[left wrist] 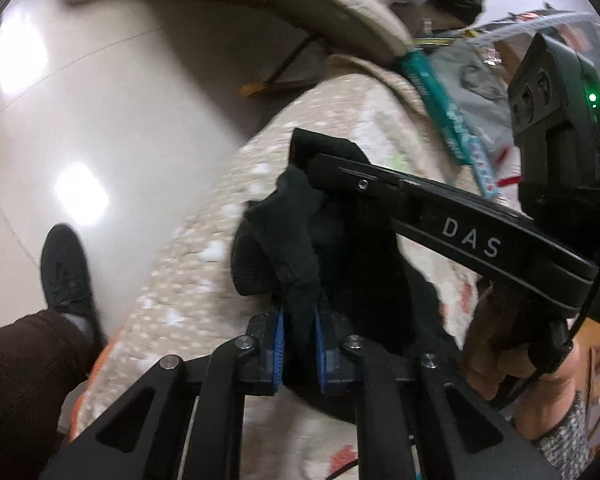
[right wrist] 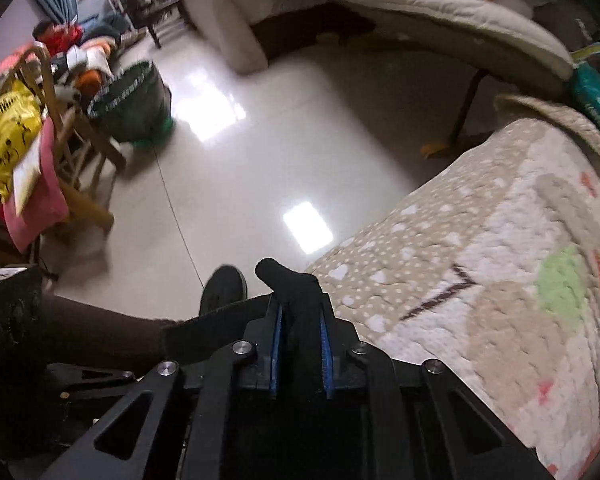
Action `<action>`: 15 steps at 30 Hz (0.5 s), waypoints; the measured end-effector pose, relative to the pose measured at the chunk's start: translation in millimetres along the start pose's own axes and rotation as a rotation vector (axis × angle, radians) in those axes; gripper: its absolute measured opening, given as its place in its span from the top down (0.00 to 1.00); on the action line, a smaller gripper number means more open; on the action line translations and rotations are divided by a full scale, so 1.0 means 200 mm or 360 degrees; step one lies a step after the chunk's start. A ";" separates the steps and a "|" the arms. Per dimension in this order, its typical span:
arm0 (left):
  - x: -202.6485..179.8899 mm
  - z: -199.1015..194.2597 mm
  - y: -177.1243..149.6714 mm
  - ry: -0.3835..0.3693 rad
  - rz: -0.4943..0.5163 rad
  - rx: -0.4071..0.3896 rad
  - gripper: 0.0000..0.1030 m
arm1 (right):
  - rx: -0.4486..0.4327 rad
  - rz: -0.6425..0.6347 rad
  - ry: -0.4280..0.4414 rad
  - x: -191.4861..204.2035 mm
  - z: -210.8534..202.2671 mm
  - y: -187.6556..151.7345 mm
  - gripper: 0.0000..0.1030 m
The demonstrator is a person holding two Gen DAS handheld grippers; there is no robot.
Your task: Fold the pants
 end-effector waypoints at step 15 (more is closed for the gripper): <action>-0.69 0.39 -0.32 0.0017 0.0476 0.0255 0.88 | -0.0268 0.0593 0.0057 -0.65 -0.38 -0.71 0.84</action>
Point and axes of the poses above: each gripper's, at about its wrist camera, not at the fingertips, and z roughly the way its jaws point, x to its left, y to its top, the point moved 10 cm from there along z, roughly the way its jaws point, and after that the axes turned 13 degrees about x, right-handed, at the moved point
